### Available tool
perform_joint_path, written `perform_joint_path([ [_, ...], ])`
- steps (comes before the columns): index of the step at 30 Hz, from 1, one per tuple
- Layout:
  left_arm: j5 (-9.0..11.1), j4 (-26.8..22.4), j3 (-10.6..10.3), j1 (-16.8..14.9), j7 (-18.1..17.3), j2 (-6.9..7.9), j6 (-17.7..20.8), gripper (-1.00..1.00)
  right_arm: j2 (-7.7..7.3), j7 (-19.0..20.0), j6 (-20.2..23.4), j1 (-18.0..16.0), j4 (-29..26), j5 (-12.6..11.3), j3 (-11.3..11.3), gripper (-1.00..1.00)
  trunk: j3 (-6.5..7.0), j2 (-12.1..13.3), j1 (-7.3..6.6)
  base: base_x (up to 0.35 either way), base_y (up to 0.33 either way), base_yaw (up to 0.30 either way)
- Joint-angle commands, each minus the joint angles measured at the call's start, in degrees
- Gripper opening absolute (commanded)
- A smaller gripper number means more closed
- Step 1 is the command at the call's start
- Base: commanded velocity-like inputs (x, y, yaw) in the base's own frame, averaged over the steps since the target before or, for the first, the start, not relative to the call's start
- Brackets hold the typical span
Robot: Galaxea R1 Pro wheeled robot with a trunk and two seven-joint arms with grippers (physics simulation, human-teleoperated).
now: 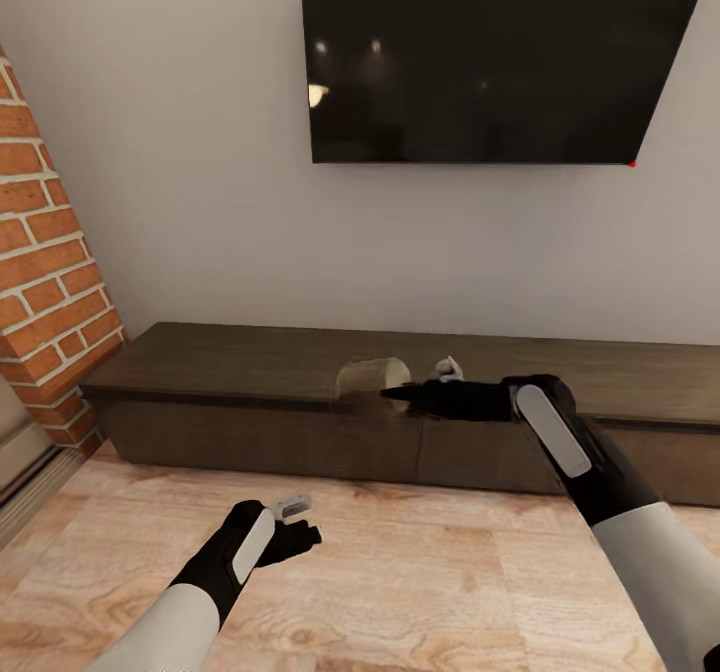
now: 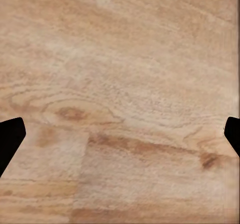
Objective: Place each of the two pumpkins and all three candles from the living room inside a cabinet in the living room (use any cabinet), then make sure every cabinet is closed, and position the cauldron so it is next to a table in the living room.
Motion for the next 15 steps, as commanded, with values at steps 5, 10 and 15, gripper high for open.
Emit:
perform_joint_path([
  [5,9.0,-0.7,2.7,0.0,0.1,-0.26,-3.4,1.00,-6.32,0.3,0.1,-5.1,-0.3,-6.8,-4.0,-1.00,-0.06,0.0,-0.01,0.000,0.000,0.000],
  [10,25.9,-0.7,3.0,0.0,-0.4,0.01,-12.2,1.00,-10.51,-0.1,0.1,-5.8,-0.3,-12.2,-5.4,-1.00,-0.06,0.0,-0.01,0.000,0.000,0.000],
  [15,32.4,-0.1,2.9,0.0,-6.9,0.10,-20.6,1.00,-14.57,-0.1,0.1,-5.7,-0.3,-16.4,-5.3,-1.00,-0.06,0.0,-0.01,0.000,0.000,0.000],
])
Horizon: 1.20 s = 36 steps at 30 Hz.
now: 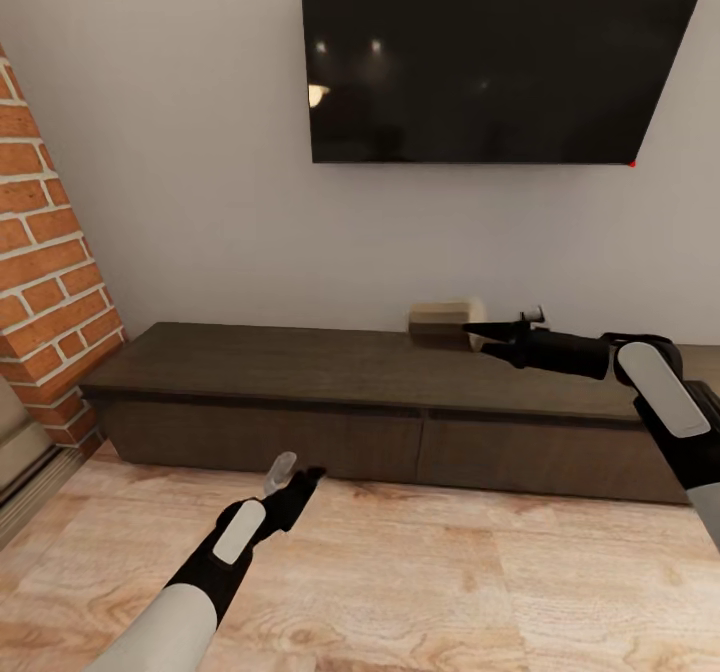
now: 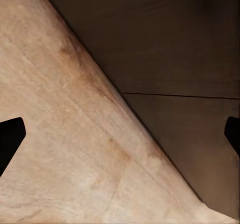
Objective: Place each of the two pumpkins and all three candles from the living room inside a cabinet in the living room (use any cabinet), then make sure every cabinet is closed, and position the cauldron so it is next to a table in the living room.
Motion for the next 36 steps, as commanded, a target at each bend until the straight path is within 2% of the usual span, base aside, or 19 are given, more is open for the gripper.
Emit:
perform_joint_path([
  [1,0.8,0.1,0.1,0.0,-0.7,-0.02,-0.7,1.00,-0.34,0.6,0.0,0.0,0.0,0.1,0.1,-1.00,-0.06,0.0,-0.01,0.000,0.000,0.000],
  [4,1.7,1.7,0.2,0.0,-5.3,-0.03,-6.7,1.00,-2.08,1.0,0.0,0.1,0.0,-1.0,0.2,-1.00,-0.06,0.0,-0.01,0.000,0.000,0.000],
  [7,1.8,2.0,0.2,-0.1,-6.5,0.01,-8.2,1.00,-2.82,1.7,0.0,0.1,0.0,-1.2,0.3,-1.00,-0.06,0.0,-0.01,0.000,0.000,0.000],
  [10,1.9,2.1,0.2,-0.1,-8.9,0.32,-7.7,1.00,-2.99,2.6,0.0,0.2,0.0,-1.3,0.3,-1.00,-0.06,0.0,-0.01,0.000,0.000,0.000],
  [12,1.9,2.1,0.2,-0.1,-12.3,0.57,-6.6,1.00,-3.04,3.3,0.0,0.3,0.0,-1.3,0.3,-1.00,-0.06,0.0,-0.01,0.000,0.000,0.000],
  [13,1.9,2.1,0.1,-0.1,-16.3,0.78,-4.9,1.00,-3.04,4.5,0.0,0.4,0.0,-1.2,0.4,-1.00,-0.06,0.0,-0.01,0.000,0.000,0.000],
  [15,1.9,2.0,0.2,-0.1,-20.6,1.21,-2.7,1.00,-3.01,6.3,0.0,0.7,0.0,-1.2,0.4,-1.00,-0.06,0.0,-0.01,0.000,0.000,0.000],
  [17,1.9,2.1,0.2,-0.1,-23.4,1.93,-1.4,1.00,-3.02,7.8,0.0,0.9,0.0,-1.2,0.4,-1.00,-0.06,0.0,-0.01,0.000,0.000,0.000],
  [20,1.8,2.2,0.1,-0.1,-30.2,3.37,0.8,1.00,-3.06,10.5,0.0,2.2,0.0,-1.0,0.4,-1.00,-0.06,0.0,-0.01,0.000,0.000,0.000],
  [22,1.7,2.2,0.1,-0.1,-32.0,3.67,3.1,1.00,-3.07,10.9,0.0,2.8,0.0,-1.0,0.4,-1.00,-0.06,0.0,-0.01,0.000,0.000,0.000],
  [23,1.8,2.2,0.1,-0.1,-32.7,4.05,5.5,1.00,-3.05,11.1,0.0,3.1,0.0,-0.9,0.4,-1.00,-0.06,0.0,-0.01,0.000,0.000,0.000],
  [25,1.9,2.1,0.1,-0.1,-33.9,4.70,7.0,1.00,-3.05,11.2,0.0,3.3,0.0,-0.9,0.4,-1.00,-0.06,0.0,-0.01,0.000,0.000,0.000],
  [26,1.9,2.2,0.1,-0.1,-36.0,5.40,7.7,1.00,-3.02,11.2,0.0,3.3,0.0,-0.8,0.5,-1.00,-0.06,0.0,-0.01,0.000,0.000,0.000],
  [28,1.8,2.2,0.1,-0.1,-40.2,6.60,8.3,1.00,-3.00,11.2,0.0,3.4,0.0,-0.7,0.5,-1.00,-0.06,0.0,-0.01,0.000,0.000,0.000],
  [31,1.8,2.8,0.2,-0.1,-42.3,7.59,8.6,1.00,-2.99,11.2,0.0,3.5,0.0,-0.7,0.5,-1.00,-0.06,0.0,-0.01,0.000,0.000,0.000],
  [36,1.8,4.5,0.2,-0.1,-43.0,7.92,8.7,1.00,-2.99,11.3,0.0,4.4,0.0,-0.7,0.5,-1.00,-0.06,0.0,-0.01,0.015,0.000,0.000],
])
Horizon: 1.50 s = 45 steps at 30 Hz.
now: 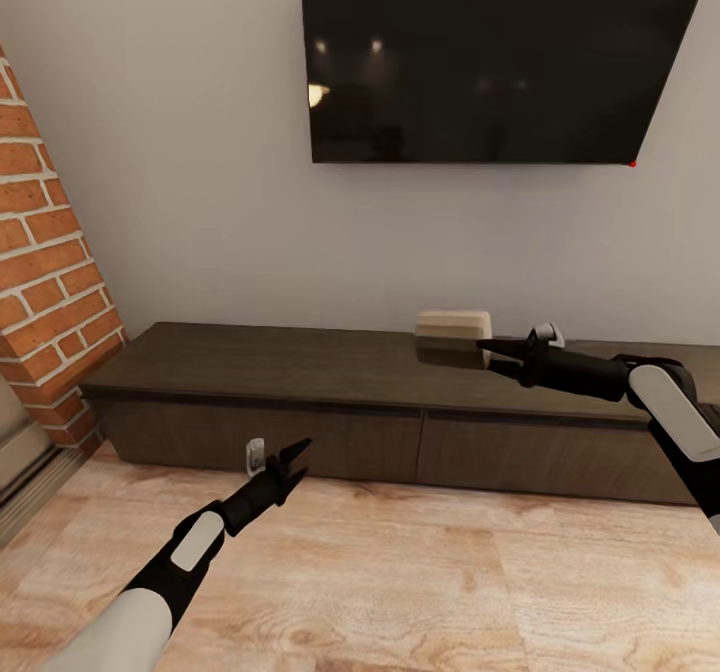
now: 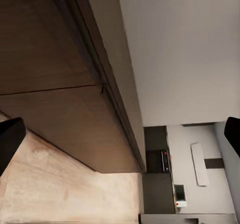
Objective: Place each of the two pumpkins and all three candles from the living room inside a cabinet in the living room (use any cabinet), then make sure every cabinet is closed, and position the cauldron so it is next to a table in the living room.
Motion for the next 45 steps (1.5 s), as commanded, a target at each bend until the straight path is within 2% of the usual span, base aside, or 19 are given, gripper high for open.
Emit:
perform_joint_path([
  [1,0.3,0.7,0.1,0.0,-0.2,0.02,0.7,1.00,-0.09,0.6,0.1,0.2,0.0,0.2,0.1,-1.00,-0.05,0.0,-0.01,0.120,0.000,0.000],
  [6,0.4,1.4,0.2,0.0,-0.2,0.05,2.1,1.00,-0.06,2.2,0.1,0.4,0.0,0.2,0.1,-1.00,-0.05,0.0,-0.01,0.257,0.000,0.000],
  [14,0.5,1.5,0.2,0.0,-0.3,-0.05,2.8,1.00,-0.11,2.7,0.1,0.9,0.0,0.1,0.1,-1.00,-0.05,0.0,-0.01,0.123,0.000,0.000],
  [22,0.4,1.6,0.2,0.0,-4.9,-0.12,2.8,1.00,-0.07,4.5,0.1,1.0,0.0,0.2,0.1,-1.00,-0.05,0.0,-0.01,0.221,-0.020,0.000],
  [41,0.4,1.6,0.1,0.0,-5.6,-0.25,2.8,1.00,-0.07,4.8,0.1,1.0,0.0,0.2,0.2,-1.00,-0.05,0.0,-0.01,0.031,-0.038,0.000],
  [45,0.2,1.6,-0.2,0.0,-8.4,-0.29,2.7,1.00,-0.05,4.8,0.1,1.0,0.0,0.2,0.2,-1.00,-0.05,0.0,-0.01,0.024,-0.031,0.000],
])
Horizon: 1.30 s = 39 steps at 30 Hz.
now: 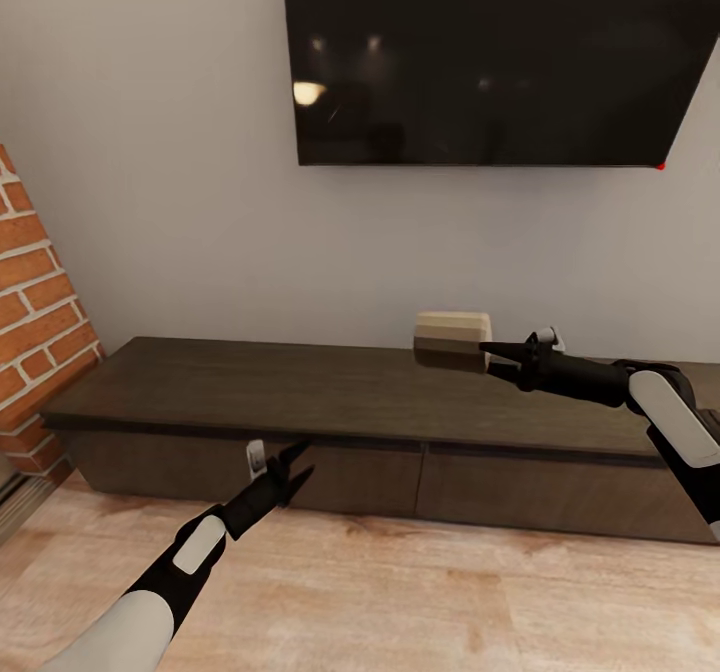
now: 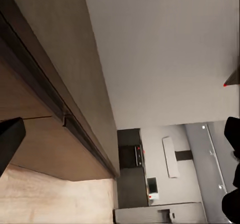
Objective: Place each of the two pumpkins and all three candles from the living room inside a cabinet in the living room (use any cabinet), then make sure every cabinet is closed, and position the cauldron so it is next to a table in the living room.
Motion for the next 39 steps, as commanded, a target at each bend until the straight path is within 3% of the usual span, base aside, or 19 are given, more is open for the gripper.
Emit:
perform_joint_path([
  [1,0.2,0.0,0.1,0.0,-0.6,-0.01,0.5,1.00,-0.04,0.3,0.1,-0.1,0.0,0.1,0.1,-1.00,-0.05,0.0,-0.01,0.007,-0.009,0.000],
  [9,0.1,-0.2,-0.1,0.0,-1.6,-0.01,0.3,1.00,-0.03,1.4,0.1,-0.1,0.0,0.0,0.4,-1.00,-0.05,0.0,-0.01,0.001,-0.002,0.000],
  [12,0.0,-0.2,-0.1,0.0,-1.6,-0.01,0.2,1.00,-0.03,2.5,0.1,-0.1,0.0,0.0,2.2,-1.00,-0.72,-0.1,0.07,0.000,0.000,0.000],
  [27,0.0,-0.2,0.0,0.0,-1.6,0.15,0.2,1.00,-0.12,5.5,0.1,-0.1,0.0,0.1,2.4,-1.00,-4.04,-0.3,0.45,0.000,0.000,0.000],
  [30,0.0,-0.2,0.0,0.0,-1.6,0.16,0.3,1.00,-0.12,8.0,0.1,0.1,0.1,0.1,2.5,-1.00,-4.70,-0.3,0.53,0.000,0.000,-0.003],
  [39,0.0,-0.2,0.0,0.0,-1.7,0.21,0.3,1.00,-0.12,8.8,0.1,1.3,0.0,0.1,2.3,-1.00,-4.46,-0.3,0.53,0.000,0.000,-0.213],
])
